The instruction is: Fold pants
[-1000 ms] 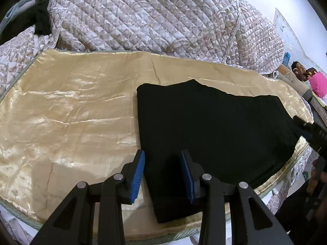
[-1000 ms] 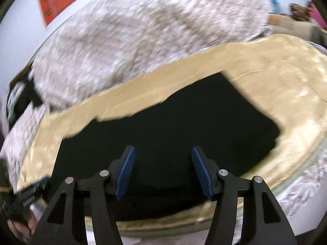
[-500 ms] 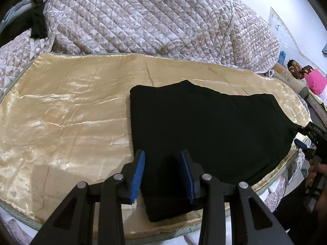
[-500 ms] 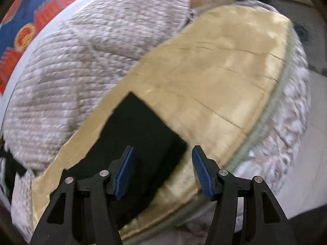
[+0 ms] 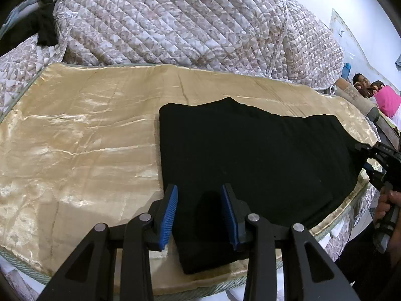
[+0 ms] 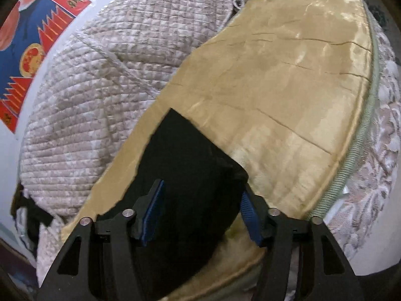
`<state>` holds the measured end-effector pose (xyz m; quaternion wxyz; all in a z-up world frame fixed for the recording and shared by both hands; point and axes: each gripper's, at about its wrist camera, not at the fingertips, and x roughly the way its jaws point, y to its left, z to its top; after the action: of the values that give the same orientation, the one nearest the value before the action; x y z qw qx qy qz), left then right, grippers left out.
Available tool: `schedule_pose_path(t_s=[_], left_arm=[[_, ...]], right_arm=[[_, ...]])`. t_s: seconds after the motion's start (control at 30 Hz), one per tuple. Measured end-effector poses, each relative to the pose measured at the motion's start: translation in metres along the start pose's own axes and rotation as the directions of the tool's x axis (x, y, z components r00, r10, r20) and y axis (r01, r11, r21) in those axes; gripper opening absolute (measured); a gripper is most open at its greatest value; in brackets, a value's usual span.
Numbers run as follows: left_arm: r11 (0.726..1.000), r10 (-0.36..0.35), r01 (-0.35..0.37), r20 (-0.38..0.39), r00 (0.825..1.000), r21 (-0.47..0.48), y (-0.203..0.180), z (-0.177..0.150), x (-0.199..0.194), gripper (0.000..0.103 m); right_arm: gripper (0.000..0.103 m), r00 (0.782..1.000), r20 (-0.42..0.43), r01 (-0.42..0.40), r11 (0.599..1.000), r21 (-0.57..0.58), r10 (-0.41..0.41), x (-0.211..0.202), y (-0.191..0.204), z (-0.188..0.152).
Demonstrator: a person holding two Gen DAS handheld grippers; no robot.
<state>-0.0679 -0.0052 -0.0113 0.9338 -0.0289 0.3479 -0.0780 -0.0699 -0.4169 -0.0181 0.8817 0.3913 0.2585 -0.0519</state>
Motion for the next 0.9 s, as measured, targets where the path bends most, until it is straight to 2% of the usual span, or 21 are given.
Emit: schedule_pose_path(t_s=[0.03,0.1,0.13,0.2,0.33,0.5,0.7,0.8,0.9], left_arm=[[1.0,0.001,-0.001,-0.001,1.0,-0.003,0.0,0.0,0.001,0.038],[1.0,0.001,-0.001,0.0,1.0,-0.007,0.001,0.001,0.001,0.038],[1.0,0.001,-0.001,0.001,1.0,-0.011,0.001,0.001,0.0,0.038],[1.0,0.007,-0.007,0.001,1.0,-0.022,0.005,0.002,0.0,0.038],[0.998,0.04,-0.041,-0.015,0.999,-0.046,0.012,0.001,0.002,0.038],[0.994,0.087,-0.088,-0.02,0.996,-0.062,0.019,0.003,0.001,0.038],[0.984,0.133,-0.133,-0.008,0.991,-0.118,0.039,0.011,-0.008,0.038],[0.975,0.153,-0.151,-0.001,0.988,-0.164,0.054,0.016,-0.014,0.038],[0.964,0.176,-0.171,0.003,0.984,-0.204,0.068,0.018,-0.02,0.038]], right_arm=[[0.035,1.0,-0.009,-0.006,1.0,-0.011,0.006,0.002,0.002,0.0],[0.034,0.998,-0.057,-0.001,1.0,-0.022,0.0,0.014,0.005,0.001],[0.03,0.997,-0.078,0.014,1.0,-0.028,-0.016,0.02,0.006,0.003],[0.025,0.997,-0.083,0.005,1.0,-0.03,-0.008,0.021,0.009,0.005],[0.023,0.997,-0.053,-0.07,0.989,-0.127,0.064,0.007,0.041,0.007],[0.022,0.987,-0.07,-0.161,0.954,-0.253,0.148,-0.003,0.092,-0.002],[0.022,0.958,-0.163,-0.283,0.869,-0.406,0.236,-0.006,0.162,-0.034],[0.022,0.939,-0.225,-0.34,0.805,-0.486,0.261,-0.003,0.196,-0.061],[0.022,0.909,-0.319,-0.407,0.738,-0.539,0.269,0.007,0.222,-0.096]])
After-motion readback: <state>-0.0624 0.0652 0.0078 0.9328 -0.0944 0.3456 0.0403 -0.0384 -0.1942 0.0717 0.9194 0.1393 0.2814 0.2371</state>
